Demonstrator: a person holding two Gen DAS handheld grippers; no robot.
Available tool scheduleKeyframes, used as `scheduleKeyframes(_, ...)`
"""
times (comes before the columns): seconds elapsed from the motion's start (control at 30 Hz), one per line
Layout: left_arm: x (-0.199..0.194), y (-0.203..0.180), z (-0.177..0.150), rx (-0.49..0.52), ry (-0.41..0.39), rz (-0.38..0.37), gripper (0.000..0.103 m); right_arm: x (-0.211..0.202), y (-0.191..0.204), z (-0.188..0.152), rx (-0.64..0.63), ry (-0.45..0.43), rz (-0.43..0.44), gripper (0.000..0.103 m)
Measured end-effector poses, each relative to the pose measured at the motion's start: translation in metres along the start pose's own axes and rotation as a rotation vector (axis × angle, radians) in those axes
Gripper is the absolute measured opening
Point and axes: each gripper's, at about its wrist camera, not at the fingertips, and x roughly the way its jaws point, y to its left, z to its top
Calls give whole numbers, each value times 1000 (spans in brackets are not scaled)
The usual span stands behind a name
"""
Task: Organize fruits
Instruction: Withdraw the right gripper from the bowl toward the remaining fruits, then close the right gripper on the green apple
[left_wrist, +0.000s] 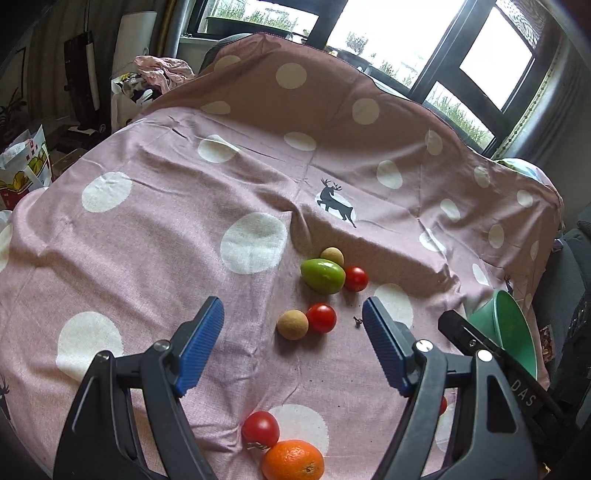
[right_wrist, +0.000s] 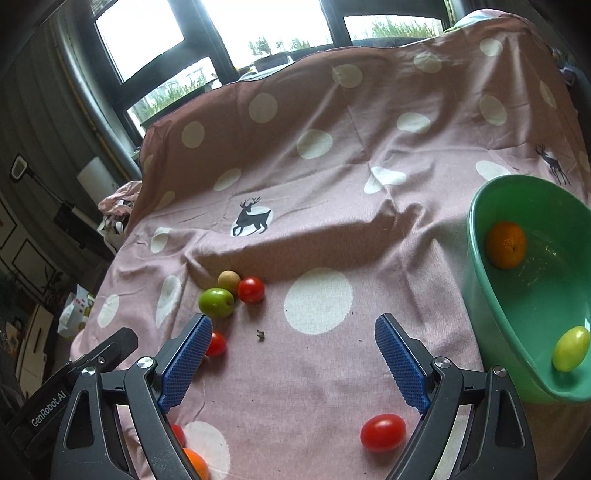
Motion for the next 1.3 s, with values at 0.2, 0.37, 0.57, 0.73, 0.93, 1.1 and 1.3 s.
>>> scheduleKeyframes(0.2, 1, 2, 1, -8, 8, -2, 77, 1, -1, -1, 6, 8, -4, 90)
scheduleKeyframes(0.37, 0, 4, 1, -37, 38, -80, 76, 3, 2, -3, -15, 9, -14, 89)
scheduleKeyframes(0.57, 0, 3, 2, -30, 41, -73, 70, 7, 6, -4, -39, 21, -42, 77)
scheduleKeyframes(0.73, -3, 10, 4, -45, 36, -82, 66, 7, 7, -5, -44, 45, -13, 75)
scheduleKeyframes(0.93, -3, 23, 8, -56, 31, -26, 63, 4, 9, 1, -31, 59, 60, 68)
scheduleKeyframes(1.1, 2, 40, 12, -103, 44, 31, 58, 21, 19, 10, -19, 129, 119, 52)
scheduleKeyframes(1.3, 8, 48, 13, -114, 64, 89, 47, 66, 50, 24, -38, 249, 186, 51)
